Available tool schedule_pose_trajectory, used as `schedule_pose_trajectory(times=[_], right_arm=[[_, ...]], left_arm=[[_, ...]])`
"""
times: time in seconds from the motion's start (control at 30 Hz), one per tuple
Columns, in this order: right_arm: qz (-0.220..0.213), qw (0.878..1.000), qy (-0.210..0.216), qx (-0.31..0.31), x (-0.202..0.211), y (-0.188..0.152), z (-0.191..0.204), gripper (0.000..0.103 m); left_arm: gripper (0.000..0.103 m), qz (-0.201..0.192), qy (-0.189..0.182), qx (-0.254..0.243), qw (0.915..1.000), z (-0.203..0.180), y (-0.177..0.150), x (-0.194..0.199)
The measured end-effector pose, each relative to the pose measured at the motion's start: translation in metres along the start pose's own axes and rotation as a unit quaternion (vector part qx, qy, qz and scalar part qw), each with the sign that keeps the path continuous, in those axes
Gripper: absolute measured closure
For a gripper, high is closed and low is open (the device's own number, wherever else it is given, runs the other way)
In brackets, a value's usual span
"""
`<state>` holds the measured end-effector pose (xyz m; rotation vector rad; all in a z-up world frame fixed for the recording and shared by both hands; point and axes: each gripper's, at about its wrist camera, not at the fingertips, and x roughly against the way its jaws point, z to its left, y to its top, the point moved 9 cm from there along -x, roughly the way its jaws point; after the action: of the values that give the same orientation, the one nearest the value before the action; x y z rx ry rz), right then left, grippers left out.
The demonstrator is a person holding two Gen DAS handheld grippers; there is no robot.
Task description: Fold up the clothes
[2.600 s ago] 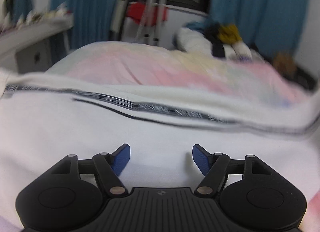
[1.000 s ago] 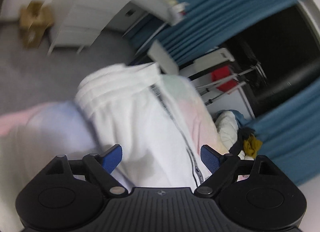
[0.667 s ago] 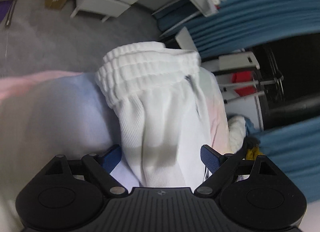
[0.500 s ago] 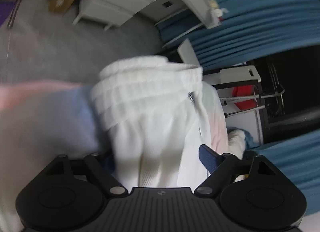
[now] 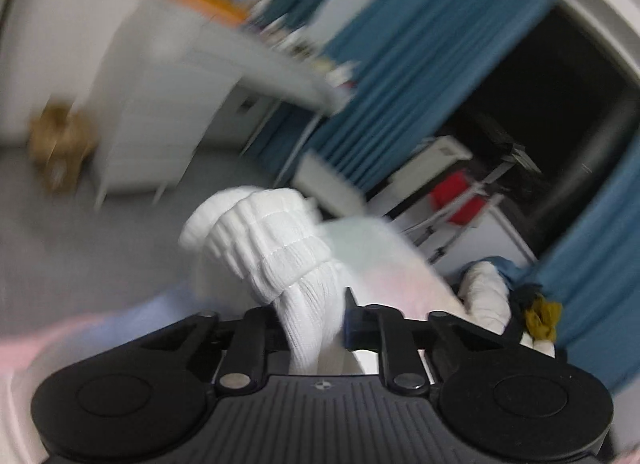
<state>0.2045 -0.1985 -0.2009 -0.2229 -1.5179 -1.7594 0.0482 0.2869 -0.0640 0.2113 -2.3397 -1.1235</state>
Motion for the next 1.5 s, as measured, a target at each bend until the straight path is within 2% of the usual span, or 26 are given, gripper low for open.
schedule_pose_trajectory(times=[0.07,0.17,0.27,0.37,0.47,0.57,0.67,0.77,0.83,0.97,1.0,1.1,1.13,1.23,1.3,1.4,1.5], right_arm=[[-0.006,0.998,0.018,-0.06,0.015,0.009,-0.016,0.032],[-0.033,0.992,0.026,-0.116,0.043,0.026,-0.041,0.032],[-0.068,0.986,0.018,-0.154,0.072,0.044,-0.073,0.032],[-0.099,0.976,0.008,-0.193,0.096,0.06,-0.108,0.03],[-0.121,0.965,-0.001,-0.231,0.112,0.068,-0.145,0.03],[-0.139,0.954,-0.01,-0.267,0.122,0.071,-0.179,0.029],[-0.141,0.942,-0.004,-0.304,0.123,0.068,-0.206,0.029],[-0.123,0.934,0.031,-0.333,0.112,0.062,-0.215,0.029],[-0.108,0.935,0.061,-0.333,0.104,0.062,-0.212,0.029],[-0.09,0.937,0.099,-0.322,0.088,0.066,-0.198,0.029],[-0.084,0.938,0.1,-0.32,0.084,0.066,-0.194,0.029],[-0.065,0.942,0.098,-0.313,0.074,0.064,-0.186,0.029],[-0.059,0.943,0.098,-0.312,0.07,0.063,-0.186,0.029],[-0.046,0.949,0.086,-0.299,0.06,0.064,-0.181,0.029],[-0.033,0.955,0.072,-0.286,0.05,0.065,-0.179,0.029],[-0.008,0.96,0.07,-0.27,0.029,0.064,-0.171,0.028],[-0.004,0.957,0.082,-0.278,0.018,0.062,-0.166,0.022]], left_arm=[[0.088,-0.026,-0.024,-0.043,0.9985,-0.043,0.0,0.013],[0.088,-0.065,-0.064,-0.101,0.9906,-0.119,-0.005,0.036],[0.089,-0.094,-0.111,-0.147,0.9784,-0.197,-0.021,0.058],[0.089,-0.112,-0.158,-0.19,0.9625,-0.277,-0.058,0.075],[0.089,-0.102,-0.202,-0.253,0.9404,-0.343,-0.126,0.088],[0.089,-0.081,-0.237,-0.336,0.9079,-0.389,-0.216,0.088],[0.089,-0.045,-0.238,-0.388,0.8892,-0.394,-0.281,0.077],[0.089,-0.008,-0.236,-0.437,0.8681,-0.395,-0.344,0.065],[0.089,0.017,-0.234,-0.468,0.852,-0.395,-0.386,0.058],[0.086,0.048,-0.236,-0.472,0.8478,-0.402,-0.392,0.053],[0.08,0.058,-0.237,-0.479,0.8432,-0.4,-0.39,0.05],[0.031,0.082,-0.234,-0.511,0.823,-0.373,-0.369,0.044],[0.028,0.08,-0.236,-0.521,0.8164,-0.364,-0.363,0.045],[0.026,0.073,-0.241,-0.546,0.7992,-0.326,-0.345,0.05],[0.024,0.066,-0.231,-0.551,0.7996,-0.305,-0.337,0.056],[0.024,0.074,-0.214,-0.528,0.8182,-0.279,-0.318,0.046],[0.024,0.118,-0.203,-0.465,0.8538,-0.261,-0.305,0.028]])
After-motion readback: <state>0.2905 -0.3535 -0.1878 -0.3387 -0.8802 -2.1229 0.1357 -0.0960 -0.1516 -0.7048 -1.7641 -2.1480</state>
